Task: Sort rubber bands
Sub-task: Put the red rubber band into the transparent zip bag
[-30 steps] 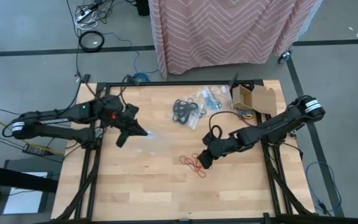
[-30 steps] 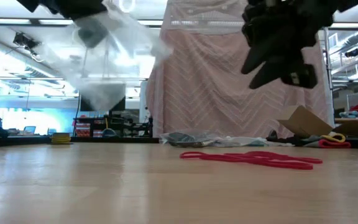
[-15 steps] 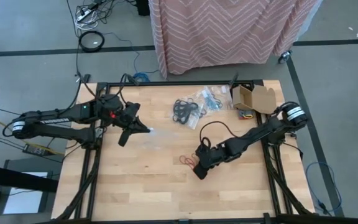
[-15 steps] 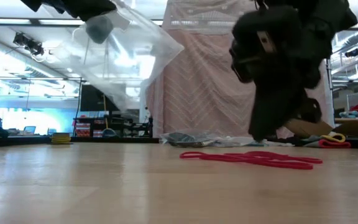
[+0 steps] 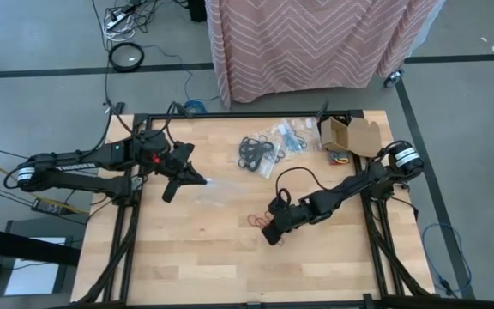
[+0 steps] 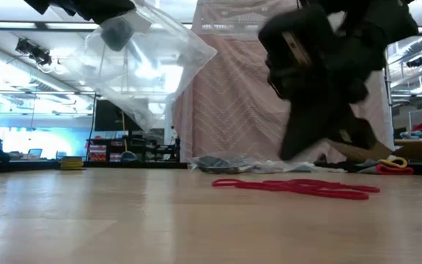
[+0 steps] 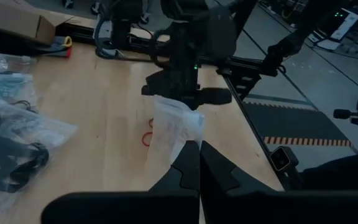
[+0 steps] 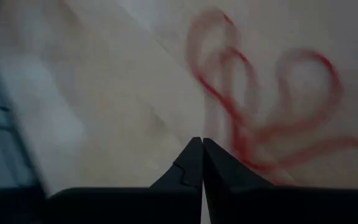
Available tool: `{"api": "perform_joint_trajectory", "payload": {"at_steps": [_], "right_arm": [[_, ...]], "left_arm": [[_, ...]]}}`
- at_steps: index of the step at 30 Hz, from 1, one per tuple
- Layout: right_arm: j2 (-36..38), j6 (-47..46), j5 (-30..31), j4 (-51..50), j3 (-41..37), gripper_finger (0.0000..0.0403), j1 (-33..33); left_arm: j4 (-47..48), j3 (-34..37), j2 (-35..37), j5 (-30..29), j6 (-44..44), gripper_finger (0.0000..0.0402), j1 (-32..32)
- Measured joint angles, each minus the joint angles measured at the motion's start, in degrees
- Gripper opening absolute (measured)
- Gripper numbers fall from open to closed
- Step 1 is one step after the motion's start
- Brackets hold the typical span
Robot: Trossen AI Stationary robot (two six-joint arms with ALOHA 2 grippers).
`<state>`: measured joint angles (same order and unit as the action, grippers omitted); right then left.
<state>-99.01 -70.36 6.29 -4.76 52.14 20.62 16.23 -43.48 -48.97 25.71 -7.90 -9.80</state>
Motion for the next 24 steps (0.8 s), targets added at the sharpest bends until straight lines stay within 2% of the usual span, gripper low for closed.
{"api": "perform_joint_trajectory", "payload": {"at_steps": [4, 7, 10, 14, 20, 24], "right_arm": [[3.33, -0.49, 4.67, 5.22, 0.02, 0.0000, -0.15], [6.26, -0.29, 6.46, -0.56, 0.15, 0.0000, -0.15], [6.68, 4.64, 3.92, -7.14, -0.06, 0.0006, -0.15], [5.46, 10.25, -1.76, -7.16, 0.09, 0.0043, 0.02], [1.01, 9.55, -3.15, -7.36, 0.02, 0.0114, -0.17], [-1.69, 6.39, -2.69, -6.83, 0.04, 0.0127, -1.13]], "left_arm": [[-0.12, 0.00, 0.00, 0.00, 0.14, 0.0000, 0.00], [-0.13, 0.00, 0.00, 0.00, 0.31, 0.0000, 0.00], [-0.14, 0.00, 0.00, 0.00, 0.39, 0.0000, 0.00], [-0.07, 0.00, 0.00, 0.00, 0.52, 0.0000, 0.00], [-0.05, 0.00, 0.00, -0.04, 0.57, 0.0000, 0.00], [-0.03, 0.00, 0.00, -0.16, 0.58, 0.0000, 0.00]]}}
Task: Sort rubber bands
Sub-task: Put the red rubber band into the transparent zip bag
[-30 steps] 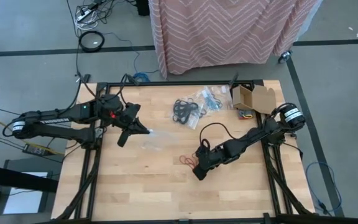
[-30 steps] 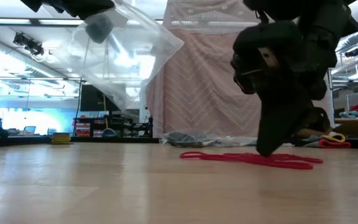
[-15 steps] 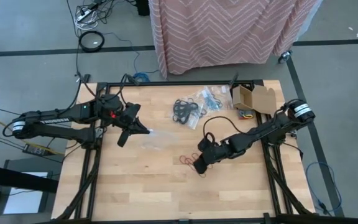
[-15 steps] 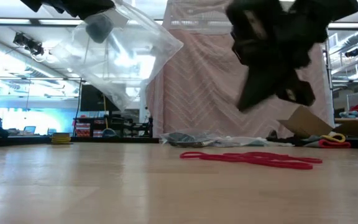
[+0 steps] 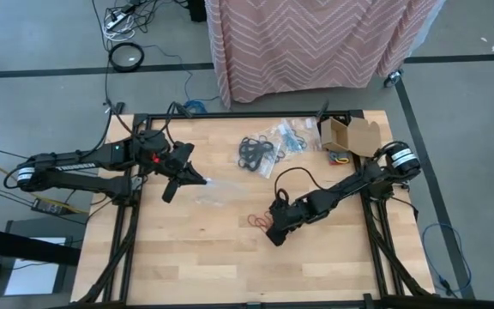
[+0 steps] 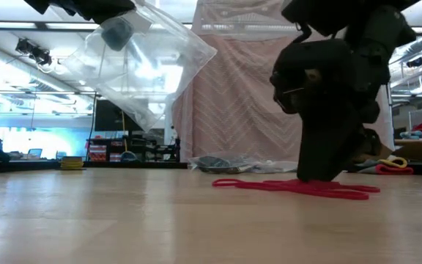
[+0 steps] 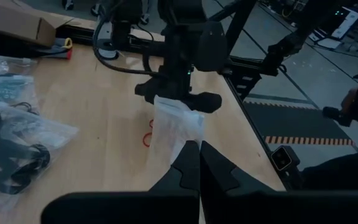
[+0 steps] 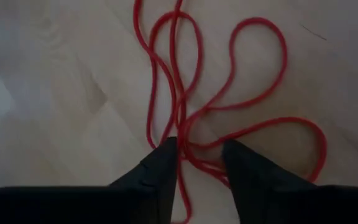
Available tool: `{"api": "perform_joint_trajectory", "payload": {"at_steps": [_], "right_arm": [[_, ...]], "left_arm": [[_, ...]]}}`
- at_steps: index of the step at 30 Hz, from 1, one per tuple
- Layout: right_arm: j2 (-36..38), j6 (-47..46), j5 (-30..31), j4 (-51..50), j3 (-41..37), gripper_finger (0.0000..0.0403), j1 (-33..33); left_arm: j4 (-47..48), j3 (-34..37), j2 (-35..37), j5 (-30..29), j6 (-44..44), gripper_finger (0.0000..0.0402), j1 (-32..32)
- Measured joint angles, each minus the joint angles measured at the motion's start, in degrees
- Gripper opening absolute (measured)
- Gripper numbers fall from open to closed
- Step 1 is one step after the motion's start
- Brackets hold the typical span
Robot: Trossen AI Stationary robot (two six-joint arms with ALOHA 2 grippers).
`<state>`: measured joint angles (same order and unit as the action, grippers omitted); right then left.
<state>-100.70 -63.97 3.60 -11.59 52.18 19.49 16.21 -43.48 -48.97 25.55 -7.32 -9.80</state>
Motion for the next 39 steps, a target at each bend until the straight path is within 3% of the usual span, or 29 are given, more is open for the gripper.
{"api": "perform_joint_trajectory", "payload": {"at_steps": [3, 7, 9, 13, 24, 26, 30, 33, 39], "right_arm": [[-0.99, 0.18, -0.70, 1.79, 0.04, 0.0102, -0.58], [-0.85, -0.33, -0.54, 2.24, -0.01, 0.0026, -1.02], [-0.12, -1.29, 0.05, 2.74, -0.10, 0.0009, -1.23], [4.76, -2.75, 3.65, 4.39, -0.09, 0.0001, -1.49], [27.55, 5.49, 24.63, 3.70, -0.04, 0.0000, -1.84], [30.47, 5.42, 26.82, -1.02, 0.66, 0.0000, -2.47], [31.38, 2.65, 28.79, -13.87, 4.42, 0.0000, -3.78], [31.67, 11.11, 25.86, -4.43, 4.77, 0.0000, -5.04], [29.23, 16.82, 22.33, 6.57, 4.68, 0.0000, -7.51]], "left_arm": [[0.02, 0.00, 0.00, -0.08, -0.01, 0.0001, 0.00], [0.04, 0.00, 0.00, -0.14, -0.16, 0.0001, 0.00], [0.04, 0.00, 0.00, -0.17, -0.21, 0.0001, 0.00], [0.02, 0.00, 0.00, -0.34, -0.32, 0.0001, 0.00], [-0.84, 0.00, 0.00, -2.23, -0.17, 0.0001, 0.00], [-1.98, 0.00, 0.00, -3.17, -0.12, 0.0001, -0.03], [-3.54, 0.00, 0.00, -3.38, -0.25, 0.0001, -0.63], [-3.40, 0.00, -0.17, -3.38, -0.35, 0.0001, -0.87], [-3.42, 0.00, -0.88, -2.88, -0.38, 0.0001, -0.83]]}}
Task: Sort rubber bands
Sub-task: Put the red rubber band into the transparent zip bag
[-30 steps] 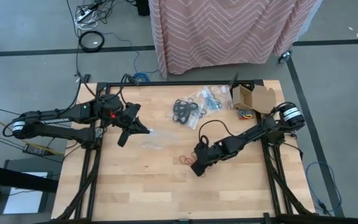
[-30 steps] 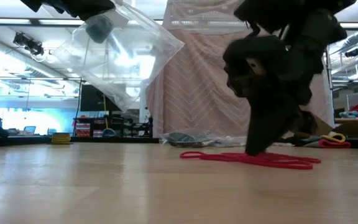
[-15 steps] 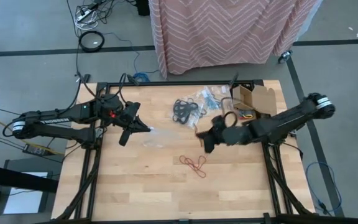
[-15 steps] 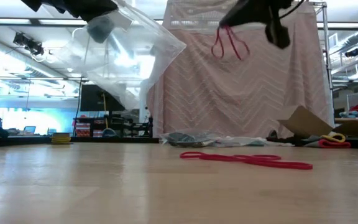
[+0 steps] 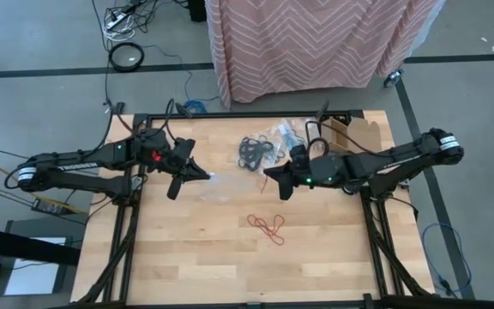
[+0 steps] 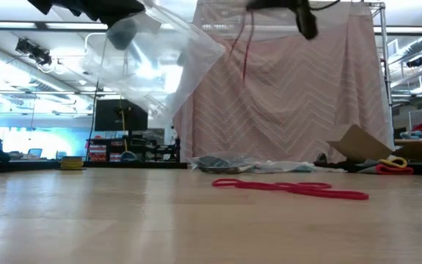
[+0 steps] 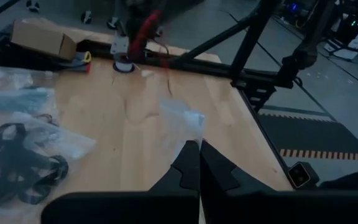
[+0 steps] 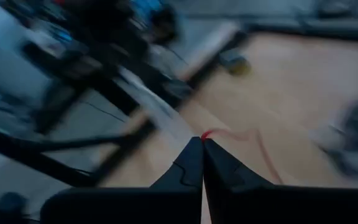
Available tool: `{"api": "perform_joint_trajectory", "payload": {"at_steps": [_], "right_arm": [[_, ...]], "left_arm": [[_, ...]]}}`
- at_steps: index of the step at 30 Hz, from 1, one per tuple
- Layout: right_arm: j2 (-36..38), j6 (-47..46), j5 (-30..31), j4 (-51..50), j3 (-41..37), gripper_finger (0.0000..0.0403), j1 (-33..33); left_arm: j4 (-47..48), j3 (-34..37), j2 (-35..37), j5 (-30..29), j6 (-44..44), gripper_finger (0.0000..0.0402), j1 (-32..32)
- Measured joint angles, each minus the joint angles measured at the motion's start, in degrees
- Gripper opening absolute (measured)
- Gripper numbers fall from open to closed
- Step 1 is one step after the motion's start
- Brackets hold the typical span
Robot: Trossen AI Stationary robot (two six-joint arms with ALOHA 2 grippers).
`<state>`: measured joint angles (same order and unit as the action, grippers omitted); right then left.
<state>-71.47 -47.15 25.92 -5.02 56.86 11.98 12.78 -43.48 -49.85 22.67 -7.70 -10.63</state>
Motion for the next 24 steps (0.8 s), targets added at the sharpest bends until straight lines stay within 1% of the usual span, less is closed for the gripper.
{"api": "perform_joint_trajectory", "payload": {"at_steps": [5, 12, 14, 16, 22, 24], "right_arm": [[-1.70, 4.77, -0.60, 9.50, 0.12, 0.0000, -1.23], [-1.63, 9.17, -0.32, 16.92, 0.09, 0.0000, -2.65], [-1.56, 10.16, -2.62, 19.23, 0.10, 0.0000, -3.05], [-1.54, 10.25, -5.12, 19.96, 0.11, 0.0000, -3.29], [-1.56, 10.26, -4.90, 20.89, 0.08, 0.0000, -3.01], [-1.56, 11.81, -5.00, 24.04, 0.06, 0.0000, -2.99]], "left_arm": [[-1.38, -0.11, -1.68, 1.84, -0.37, 0.0001, 0.02], [-5.31, 0.00, -5.15, 2.48, -1.94, 0.0001, 0.02], [-6.95, 0.00, -6.14, 2.50, -1.99, 0.0001, 0.02], [-7.57, 0.00, -6.62, 2.51, -1.99, 0.0001, 0.02], [-9.52, -0.02, -7.73, 2.57, -2.36, 0.0001, 0.13], [-9.27, -0.02, -7.73, 2.57, -2.72, 0.0001, 0.13]]}}
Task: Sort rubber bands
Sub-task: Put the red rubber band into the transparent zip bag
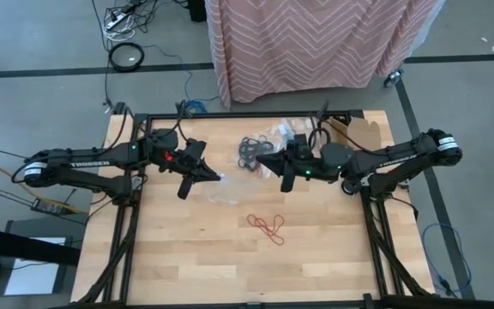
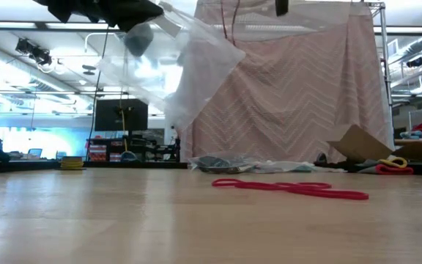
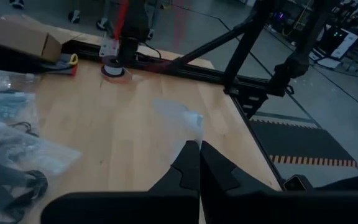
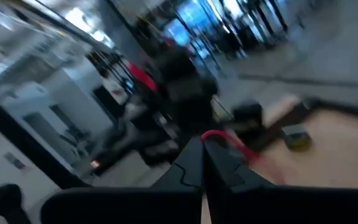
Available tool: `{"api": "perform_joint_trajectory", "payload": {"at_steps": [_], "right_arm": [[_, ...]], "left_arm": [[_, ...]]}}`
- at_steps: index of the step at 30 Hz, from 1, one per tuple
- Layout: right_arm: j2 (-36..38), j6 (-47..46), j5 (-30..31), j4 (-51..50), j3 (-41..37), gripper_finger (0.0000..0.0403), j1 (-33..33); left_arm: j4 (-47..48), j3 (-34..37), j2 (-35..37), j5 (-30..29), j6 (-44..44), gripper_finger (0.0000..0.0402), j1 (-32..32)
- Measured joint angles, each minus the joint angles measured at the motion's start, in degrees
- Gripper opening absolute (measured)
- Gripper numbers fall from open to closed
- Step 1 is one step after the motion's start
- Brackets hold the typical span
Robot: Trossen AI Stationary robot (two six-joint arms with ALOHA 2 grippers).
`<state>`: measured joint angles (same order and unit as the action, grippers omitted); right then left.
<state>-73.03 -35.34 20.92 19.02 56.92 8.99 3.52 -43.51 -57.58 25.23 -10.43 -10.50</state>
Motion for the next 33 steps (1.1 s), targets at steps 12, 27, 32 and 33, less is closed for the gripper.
{"api": "perform_joint_trajectory", "payload": {"at_steps": [12, 27, 32, 33], "right_arm": [[0.00, 4.49, -3.14, 6.15, 1.80, 0.0000, 0.00], [0.00, 2.76, 0.54, 2.22, 2.28, 0.0000, -0.09], [0.00, 2.75, 2.12, 2.09, 2.28, 0.0000, -1.31], [0.00, 2.58, 2.59, 2.06, 2.28, 0.0000, -1.62]], "left_arm": [[0.62, 0.04, -2.03, 0.09, 0.17, 0.0001, 0.00], [-6.13, 0.02, -3.66, -1.76, -0.26, 0.0001, 0.00], [-6.72, 0.00, -3.98, -6.80, -0.31, 0.0001, 0.00], [-6.69, 0.00, -4.12, -8.99, -0.25, 0.0001, 0.00]]}}
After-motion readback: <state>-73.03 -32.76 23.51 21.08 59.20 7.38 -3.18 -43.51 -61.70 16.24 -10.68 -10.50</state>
